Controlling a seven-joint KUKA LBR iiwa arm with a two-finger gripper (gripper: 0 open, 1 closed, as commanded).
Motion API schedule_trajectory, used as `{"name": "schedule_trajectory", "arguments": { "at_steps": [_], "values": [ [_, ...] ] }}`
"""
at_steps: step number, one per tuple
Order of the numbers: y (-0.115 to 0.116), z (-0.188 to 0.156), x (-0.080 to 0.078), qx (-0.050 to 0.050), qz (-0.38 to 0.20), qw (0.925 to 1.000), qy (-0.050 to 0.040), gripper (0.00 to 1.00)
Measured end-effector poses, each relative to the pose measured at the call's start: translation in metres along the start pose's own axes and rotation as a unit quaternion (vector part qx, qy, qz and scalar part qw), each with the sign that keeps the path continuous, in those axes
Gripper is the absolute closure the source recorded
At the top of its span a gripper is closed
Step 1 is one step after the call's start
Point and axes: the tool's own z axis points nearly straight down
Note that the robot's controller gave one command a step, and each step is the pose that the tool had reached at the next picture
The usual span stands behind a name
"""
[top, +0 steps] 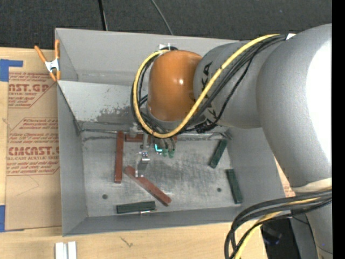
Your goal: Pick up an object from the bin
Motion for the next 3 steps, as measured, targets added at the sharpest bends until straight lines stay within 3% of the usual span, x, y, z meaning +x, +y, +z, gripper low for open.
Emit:
{"name": "schedule_trajectory", "arguments": {
  "at_steps": [1,2,3],
  "values": [
    [0.0,-0.003,-0.001,0.0,0.0,1.0,-0.0025,0.0],
    [0.01,0.006,0.016,0.001,-0.068,0.9977,-0.005,0.0],
    [-0.026,0.06,0.054,-0.001,-0.021,0.9998,0.0008,1.0]
  ]
}}
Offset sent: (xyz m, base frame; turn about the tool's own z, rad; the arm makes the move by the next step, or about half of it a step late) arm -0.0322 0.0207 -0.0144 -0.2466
